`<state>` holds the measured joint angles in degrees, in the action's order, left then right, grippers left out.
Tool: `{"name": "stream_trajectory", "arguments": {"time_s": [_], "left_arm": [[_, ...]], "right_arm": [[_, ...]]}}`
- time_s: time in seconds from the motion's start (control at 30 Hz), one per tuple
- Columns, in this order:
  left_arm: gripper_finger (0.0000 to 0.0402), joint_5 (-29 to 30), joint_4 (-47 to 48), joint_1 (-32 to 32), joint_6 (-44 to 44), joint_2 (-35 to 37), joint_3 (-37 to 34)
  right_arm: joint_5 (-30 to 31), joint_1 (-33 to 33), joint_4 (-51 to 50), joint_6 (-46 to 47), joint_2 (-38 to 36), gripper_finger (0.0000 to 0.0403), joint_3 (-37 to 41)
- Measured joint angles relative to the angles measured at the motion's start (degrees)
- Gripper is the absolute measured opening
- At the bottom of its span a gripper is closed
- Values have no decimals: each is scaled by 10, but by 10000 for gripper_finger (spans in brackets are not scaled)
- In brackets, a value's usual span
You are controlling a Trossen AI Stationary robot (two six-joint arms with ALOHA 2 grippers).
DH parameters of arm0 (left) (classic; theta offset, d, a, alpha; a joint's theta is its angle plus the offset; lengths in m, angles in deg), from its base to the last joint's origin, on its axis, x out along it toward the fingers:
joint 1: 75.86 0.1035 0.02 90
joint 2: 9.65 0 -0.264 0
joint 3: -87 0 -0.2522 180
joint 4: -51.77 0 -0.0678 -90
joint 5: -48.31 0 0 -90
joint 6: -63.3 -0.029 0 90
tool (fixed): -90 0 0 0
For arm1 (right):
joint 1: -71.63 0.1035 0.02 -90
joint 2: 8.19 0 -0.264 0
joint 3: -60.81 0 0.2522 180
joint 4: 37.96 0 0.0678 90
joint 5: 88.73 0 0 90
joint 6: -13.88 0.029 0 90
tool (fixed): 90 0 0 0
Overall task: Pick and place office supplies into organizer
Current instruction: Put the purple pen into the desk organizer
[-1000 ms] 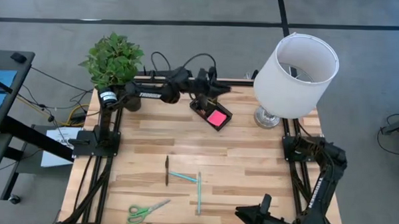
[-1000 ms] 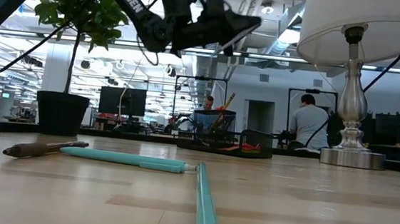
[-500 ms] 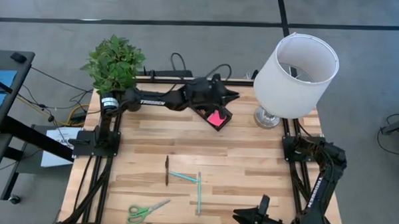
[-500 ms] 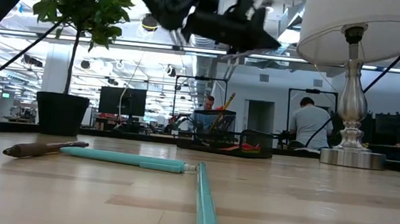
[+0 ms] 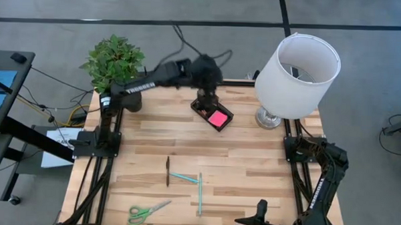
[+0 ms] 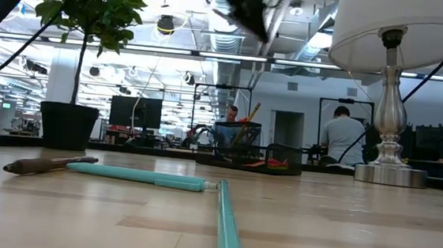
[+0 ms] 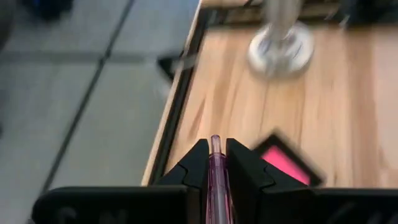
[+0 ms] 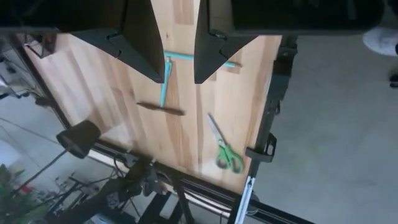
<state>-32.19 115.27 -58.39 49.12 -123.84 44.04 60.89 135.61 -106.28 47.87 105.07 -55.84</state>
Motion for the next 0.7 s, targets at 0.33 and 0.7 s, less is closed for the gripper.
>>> {"name": "stream_trajectory", "arguments": {"time_s": [0.33, 0.7], "left_arm": [[29, -75, 129, 105, 40, -2, -35], [29, -90, -33, 76, -3, -14, -171]], "right_arm": [[3, -26, -2, 5, 1, 79, 0], [-70, -87, -7, -3, 5, 79, 1]]}}
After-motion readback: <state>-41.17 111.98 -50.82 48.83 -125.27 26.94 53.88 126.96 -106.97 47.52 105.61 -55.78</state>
